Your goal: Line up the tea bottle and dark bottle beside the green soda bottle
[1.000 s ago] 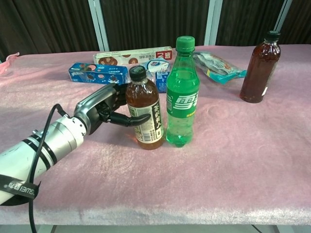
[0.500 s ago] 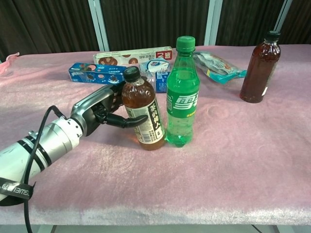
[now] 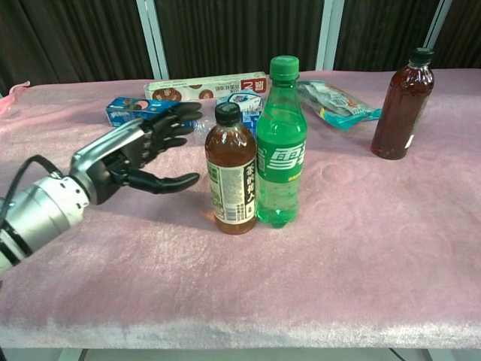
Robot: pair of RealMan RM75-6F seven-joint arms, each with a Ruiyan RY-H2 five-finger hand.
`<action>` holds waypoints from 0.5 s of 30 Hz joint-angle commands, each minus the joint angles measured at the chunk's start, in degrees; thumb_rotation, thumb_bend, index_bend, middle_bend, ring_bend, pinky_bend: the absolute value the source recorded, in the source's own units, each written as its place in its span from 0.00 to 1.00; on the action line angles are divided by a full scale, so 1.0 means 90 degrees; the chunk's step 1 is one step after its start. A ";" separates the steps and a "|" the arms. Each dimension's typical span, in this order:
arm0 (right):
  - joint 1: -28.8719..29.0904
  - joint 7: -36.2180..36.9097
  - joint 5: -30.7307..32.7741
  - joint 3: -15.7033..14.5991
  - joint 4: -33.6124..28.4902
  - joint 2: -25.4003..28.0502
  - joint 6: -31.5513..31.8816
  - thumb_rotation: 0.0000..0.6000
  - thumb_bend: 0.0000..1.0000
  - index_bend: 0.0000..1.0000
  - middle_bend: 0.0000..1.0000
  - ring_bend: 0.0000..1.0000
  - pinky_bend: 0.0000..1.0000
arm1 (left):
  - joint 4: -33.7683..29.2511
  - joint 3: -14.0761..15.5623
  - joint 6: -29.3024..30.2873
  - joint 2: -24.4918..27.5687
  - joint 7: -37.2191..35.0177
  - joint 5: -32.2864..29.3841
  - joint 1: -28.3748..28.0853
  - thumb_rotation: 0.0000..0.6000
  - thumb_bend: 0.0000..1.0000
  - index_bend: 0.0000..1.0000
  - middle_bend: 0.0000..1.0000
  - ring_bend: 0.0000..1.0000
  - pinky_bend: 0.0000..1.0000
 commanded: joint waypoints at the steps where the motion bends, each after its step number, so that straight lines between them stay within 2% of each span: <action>1: 0.0051 0.0044 0.0027 0.0052 0.0030 -0.0031 -0.0036 1.00 0.19 0.00 0.00 0.00 0.00 | -0.0196 0.0376 0.1141 0.0771 0.0318 0.0449 0.0668 1.00 0.26 0.00 0.00 0.00 0.00; 5: 0.0240 0.0380 0.0214 0.0183 0.0099 -0.0122 -0.0268 1.00 0.19 0.00 0.00 0.00 0.00 | 0.0087 0.0633 0.2013 0.1484 0.1142 0.0567 0.1334 1.00 0.27 0.00 0.00 0.00 0.00; 10: 0.0655 0.1077 0.0995 0.0827 0.0344 -0.0576 -0.0609 1.00 0.19 0.00 0.00 0.00 0.00 | 0.0456 0.0739 0.2694 0.1997 0.2933 0.0238 0.2181 1.00 0.28 0.00 0.00 0.00 0.00; 12: 0.1102 0.1545 0.1684 0.1291 0.0632 -0.0798 -0.1290 1.00 0.19 0.00 0.00 0.00 0.00 | 0.0322 0.0705 0.2776 0.2166 0.3706 -0.0151 0.2550 1.00 0.28 0.00 0.00 0.00 0.00; 15: 0.1723 0.1928 0.2253 0.1704 0.1111 -0.1005 -0.2256 1.00 0.19 0.00 0.00 0.00 0.00 | 0.0206 0.0603 0.2876 0.2200 0.4138 -0.0361 0.2747 1.00 0.29 0.00 0.00 0.00 0.00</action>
